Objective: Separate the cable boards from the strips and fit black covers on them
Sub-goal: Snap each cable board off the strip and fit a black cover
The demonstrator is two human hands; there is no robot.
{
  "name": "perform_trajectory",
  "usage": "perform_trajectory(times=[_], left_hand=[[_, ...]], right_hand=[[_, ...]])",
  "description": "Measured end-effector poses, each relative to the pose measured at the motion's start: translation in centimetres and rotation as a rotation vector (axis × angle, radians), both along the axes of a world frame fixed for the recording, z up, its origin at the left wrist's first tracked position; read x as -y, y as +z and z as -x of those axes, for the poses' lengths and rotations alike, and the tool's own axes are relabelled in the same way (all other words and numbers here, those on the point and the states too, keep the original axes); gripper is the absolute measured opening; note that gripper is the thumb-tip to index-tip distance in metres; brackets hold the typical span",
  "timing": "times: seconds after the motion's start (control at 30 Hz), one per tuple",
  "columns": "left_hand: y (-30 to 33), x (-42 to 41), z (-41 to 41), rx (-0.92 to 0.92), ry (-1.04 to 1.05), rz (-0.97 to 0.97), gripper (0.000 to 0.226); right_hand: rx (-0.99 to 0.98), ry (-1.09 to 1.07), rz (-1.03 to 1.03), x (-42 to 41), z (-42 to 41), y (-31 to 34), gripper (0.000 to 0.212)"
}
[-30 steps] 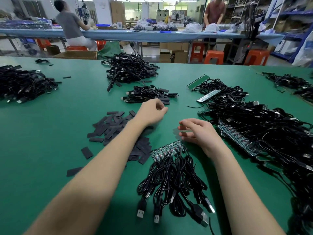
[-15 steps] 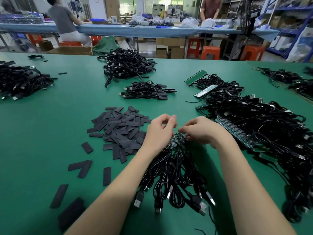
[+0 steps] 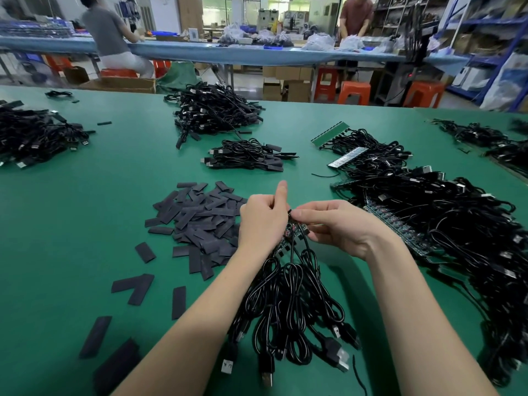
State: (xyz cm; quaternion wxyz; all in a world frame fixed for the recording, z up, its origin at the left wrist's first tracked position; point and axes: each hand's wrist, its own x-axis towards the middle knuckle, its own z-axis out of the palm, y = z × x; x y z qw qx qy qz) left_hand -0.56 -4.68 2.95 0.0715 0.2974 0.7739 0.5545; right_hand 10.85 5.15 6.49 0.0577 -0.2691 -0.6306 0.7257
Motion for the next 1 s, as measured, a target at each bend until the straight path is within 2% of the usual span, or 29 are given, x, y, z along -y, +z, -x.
perform_trajectory(times=[0.17, 0.3, 0.4, 0.6, 0.73, 0.87, 1.0], left_hand=[[0.0, 0.2, -0.2, 0.014, 0.053, 0.011, 0.074], [0.2, 0.2, -0.3, 0.009, 0.078, 0.021, 0.074], [0.2, 0.1, -0.2, -0.002, 0.084, 0.005, 0.074], [0.0, 0.1, -0.1, -0.029, 0.076, -0.037, 0.073], [0.2, -0.1, -0.5, 0.026, 0.069, -0.079, 0.072], [0.1, -0.2, -0.5, 0.126, -0.091, -0.084, 0.077], [-0.4, 0.0, -0.4, 0.160, -0.354, 0.105, 0.058]], right_hand=[[-0.005, -0.001, -0.007, 0.3, 0.6, -0.1, 0.030], [0.007, -0.004, 0.010, 0.3, 0.6, -0.2, 0.043], [-0.010, 0.022, 0.060, 0.5, 0.6, -0.1, 0.033], [-0.022, 0.031, 0.165, 0.7, 0.8, -0.7, 0.027], [-0.029, 0.028, 0.219, 0.7, 0.5, -1.2, 0.028], [-0.059, -0.002, 0.132, -0.2, -0.1, -0.9, 0.021], [-0.052, -0.317, -0.134, -1.9, -1.2, -0.4, 0.012]])
